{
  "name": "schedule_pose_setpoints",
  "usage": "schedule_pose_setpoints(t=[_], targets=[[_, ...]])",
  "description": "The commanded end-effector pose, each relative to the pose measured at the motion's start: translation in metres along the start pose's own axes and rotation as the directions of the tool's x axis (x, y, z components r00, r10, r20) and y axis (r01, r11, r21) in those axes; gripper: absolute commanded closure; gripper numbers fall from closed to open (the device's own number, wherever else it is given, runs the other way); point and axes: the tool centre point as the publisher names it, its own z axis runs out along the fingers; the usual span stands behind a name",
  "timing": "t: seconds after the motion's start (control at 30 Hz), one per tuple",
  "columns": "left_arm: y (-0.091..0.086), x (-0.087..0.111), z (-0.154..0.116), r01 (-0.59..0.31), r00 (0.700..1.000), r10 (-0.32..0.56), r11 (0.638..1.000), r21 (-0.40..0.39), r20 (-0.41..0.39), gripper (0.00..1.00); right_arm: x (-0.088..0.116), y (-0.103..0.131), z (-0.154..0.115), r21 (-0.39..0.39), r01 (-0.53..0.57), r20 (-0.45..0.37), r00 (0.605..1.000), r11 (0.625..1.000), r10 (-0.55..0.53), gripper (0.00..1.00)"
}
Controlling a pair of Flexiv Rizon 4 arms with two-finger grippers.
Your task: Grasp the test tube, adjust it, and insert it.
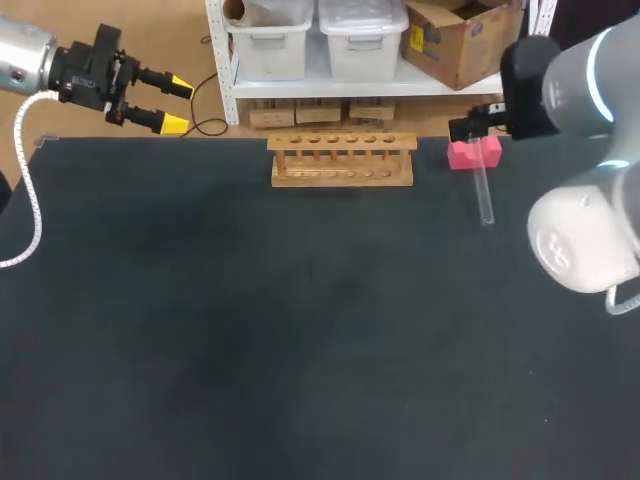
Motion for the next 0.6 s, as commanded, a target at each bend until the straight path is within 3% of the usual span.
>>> schedule_pose_setpoints(t=[0.03, 0.13, 0.37, 0.6], targets=[[0.002, 0.0, 0.0, -0.001, 1.0, 0.001, 1.0, 0.003, -0.001, 0.0, -0.002, -0.011, 0.018, 0.355, -0.003, 0.007, 1.0, 0.935, 0.0, 0.0], [0.002, 0.0, 0.0, -0.001, 1.0, 0.001, 1.0, 0.003, -0.001, 0.0, 0.0, -0.025, 0.028, 0.384, 0.008, -0.002, 1.0, 0.923, -0.008, 0.0], [0.002, 0.0, 0.0, -0.001, 1.0, 0.001, 1.0, 0.003, -0.001, 0.0, 0.007, -0.053, 0.051, 0.368, -0.006, -0.026, 1.0, 0.93, 0.016, 0.0], [0.002, 0.0, 0.0, -0.001, 1.0, 0.001, 1.0, 0.003, -0.001, 0.0, 0.02, -0.061, 0.076, 0.364, 0.017, -0.055, 0.998, 0.931, 0.003, 0.0]])
